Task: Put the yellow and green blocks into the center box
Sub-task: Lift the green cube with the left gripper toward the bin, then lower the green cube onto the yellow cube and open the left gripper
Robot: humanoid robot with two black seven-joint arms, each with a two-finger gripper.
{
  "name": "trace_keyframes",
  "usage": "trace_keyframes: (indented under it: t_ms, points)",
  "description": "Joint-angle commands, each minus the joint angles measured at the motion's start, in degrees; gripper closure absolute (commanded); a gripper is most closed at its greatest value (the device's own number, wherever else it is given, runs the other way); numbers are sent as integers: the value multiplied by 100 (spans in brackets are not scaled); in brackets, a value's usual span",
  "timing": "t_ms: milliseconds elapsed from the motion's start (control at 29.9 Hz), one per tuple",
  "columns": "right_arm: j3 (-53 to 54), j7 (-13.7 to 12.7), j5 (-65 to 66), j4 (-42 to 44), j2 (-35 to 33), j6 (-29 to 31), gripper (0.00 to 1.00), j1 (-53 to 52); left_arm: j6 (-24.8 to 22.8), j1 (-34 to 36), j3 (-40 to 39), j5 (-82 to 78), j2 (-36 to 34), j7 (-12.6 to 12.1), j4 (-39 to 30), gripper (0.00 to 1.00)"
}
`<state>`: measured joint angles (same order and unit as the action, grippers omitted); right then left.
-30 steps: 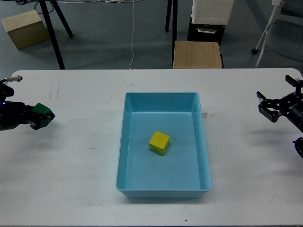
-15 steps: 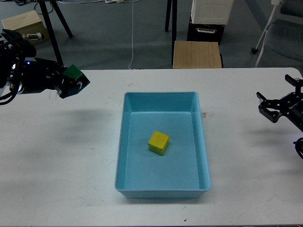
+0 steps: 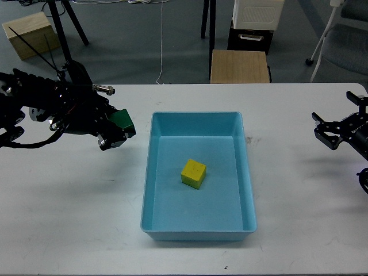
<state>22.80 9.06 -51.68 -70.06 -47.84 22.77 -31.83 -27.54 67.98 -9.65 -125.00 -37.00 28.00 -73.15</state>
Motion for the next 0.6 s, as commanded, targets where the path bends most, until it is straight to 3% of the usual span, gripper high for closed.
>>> trace_keyframes:
  t_ms: [0,301,401,568]
  points:
    - [5,0,0,9,3,0,1,-8,-46,224,-2,0,106,0,-59,47]
    - [5,0,0,36,3,8,1,-8,-46,110,216,0,466,0,-419,46]
    - [5,-9,0,36,3,8,1,-8,-46,172,639,0,510,0,-420,46]
    - [5,-9,0,36,3,8,1,-8,-46,110,701,0,1001,0,-271,46]
